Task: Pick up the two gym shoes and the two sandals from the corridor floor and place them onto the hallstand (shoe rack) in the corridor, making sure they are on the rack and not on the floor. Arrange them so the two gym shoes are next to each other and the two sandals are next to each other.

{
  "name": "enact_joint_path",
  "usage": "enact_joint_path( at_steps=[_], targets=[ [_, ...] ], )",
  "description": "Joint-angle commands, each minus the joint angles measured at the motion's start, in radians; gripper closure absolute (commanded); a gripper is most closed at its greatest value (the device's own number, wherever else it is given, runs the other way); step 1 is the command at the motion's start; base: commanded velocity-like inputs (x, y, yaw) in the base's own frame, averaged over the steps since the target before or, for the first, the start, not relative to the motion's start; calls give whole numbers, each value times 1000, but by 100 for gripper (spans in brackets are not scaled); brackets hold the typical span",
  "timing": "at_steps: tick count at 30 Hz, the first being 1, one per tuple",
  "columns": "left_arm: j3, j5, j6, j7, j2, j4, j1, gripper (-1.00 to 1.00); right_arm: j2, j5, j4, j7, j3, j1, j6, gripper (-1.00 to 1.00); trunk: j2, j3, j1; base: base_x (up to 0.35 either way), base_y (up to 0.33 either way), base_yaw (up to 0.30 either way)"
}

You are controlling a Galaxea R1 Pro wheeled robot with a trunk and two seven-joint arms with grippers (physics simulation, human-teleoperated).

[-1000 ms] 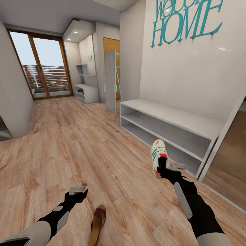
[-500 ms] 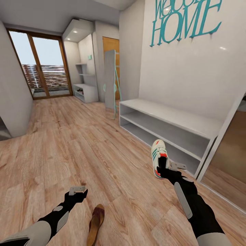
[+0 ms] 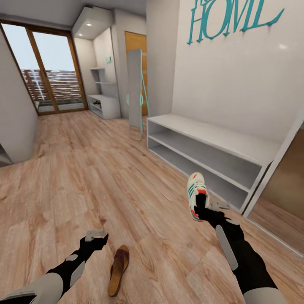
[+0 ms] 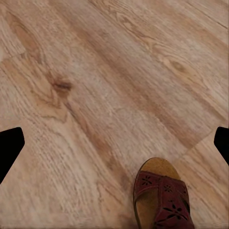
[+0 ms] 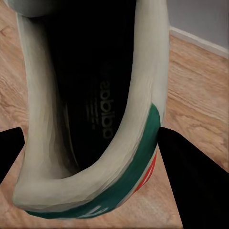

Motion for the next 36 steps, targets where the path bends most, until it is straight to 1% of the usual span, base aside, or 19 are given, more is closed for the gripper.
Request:
enact_joint_path(
  at_steps=[1,9,17,29,36],
  targets=[
    [8,-1,-2,-7,0,1,-1,-100,0,-11,-1,-9,1,-1,4,100,-1,-7,0,0,0,-92],
    [8,-1,-2,-7,0,1,-1,-100,0,-11,-1,-9,1,-1,4,100,-3,-49,4,0,0,-146],
    [9,0,-2,-7,0,4,-1,-100,0,-11,-1,-9,3,-1,4,100,-4,-86,7,0,0,-45],
    [10,-2,-10,-7,0,88,-1,-100,0,-11,-1,-9,2,-1,4,100,-7,-151,13,0,0,-84],
    [9,-3,-20,-7,0,91,-1,-100,0,-11,-1,-9,2,-1,3,100,-9,-190,16,0,0,-72]
  ],
)
